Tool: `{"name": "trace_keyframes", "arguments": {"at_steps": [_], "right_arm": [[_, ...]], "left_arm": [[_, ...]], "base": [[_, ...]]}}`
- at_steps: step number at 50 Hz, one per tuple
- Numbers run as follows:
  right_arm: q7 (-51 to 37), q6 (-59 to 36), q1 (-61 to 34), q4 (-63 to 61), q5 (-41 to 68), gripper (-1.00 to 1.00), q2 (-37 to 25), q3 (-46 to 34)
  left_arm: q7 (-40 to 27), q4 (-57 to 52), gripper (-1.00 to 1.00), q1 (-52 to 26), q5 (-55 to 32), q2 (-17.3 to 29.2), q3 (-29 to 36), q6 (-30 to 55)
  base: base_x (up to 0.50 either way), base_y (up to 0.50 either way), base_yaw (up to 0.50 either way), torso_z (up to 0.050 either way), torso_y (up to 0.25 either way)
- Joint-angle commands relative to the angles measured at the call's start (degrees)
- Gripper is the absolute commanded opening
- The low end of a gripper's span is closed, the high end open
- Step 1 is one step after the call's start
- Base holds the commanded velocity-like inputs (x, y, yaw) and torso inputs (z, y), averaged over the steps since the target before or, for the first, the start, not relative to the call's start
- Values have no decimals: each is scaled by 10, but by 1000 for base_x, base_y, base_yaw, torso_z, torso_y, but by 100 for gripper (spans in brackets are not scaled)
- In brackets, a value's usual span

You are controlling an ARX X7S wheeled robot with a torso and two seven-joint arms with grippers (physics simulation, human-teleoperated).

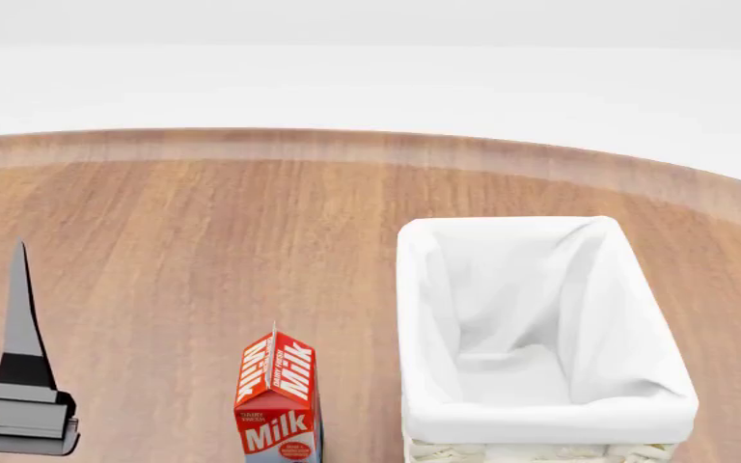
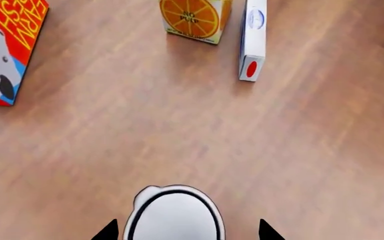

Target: Pick up the alphabet soup and the tomato sauce, and put them in the basket.

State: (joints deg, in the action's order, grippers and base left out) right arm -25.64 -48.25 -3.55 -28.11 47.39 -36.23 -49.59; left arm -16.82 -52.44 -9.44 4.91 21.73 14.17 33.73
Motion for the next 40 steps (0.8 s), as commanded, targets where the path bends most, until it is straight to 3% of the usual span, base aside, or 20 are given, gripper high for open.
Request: {"name": "trace_keyframes", "arguments": {"at_steps": [1, 40], "right_arm": [[8, 12, 0, 16, -16, 100, 6, -10], [37, 45, 2, 82, -42, 100, 31, -32]], "left_arm": [[-2, 1, 100, 3, 0, 1, 2, -3], [-8, 6, 100, 6, -5, 2, 3, -9]], "base": [[0, 0, 0, 0, 0], [0, 0, 0, 0, 0]]}}
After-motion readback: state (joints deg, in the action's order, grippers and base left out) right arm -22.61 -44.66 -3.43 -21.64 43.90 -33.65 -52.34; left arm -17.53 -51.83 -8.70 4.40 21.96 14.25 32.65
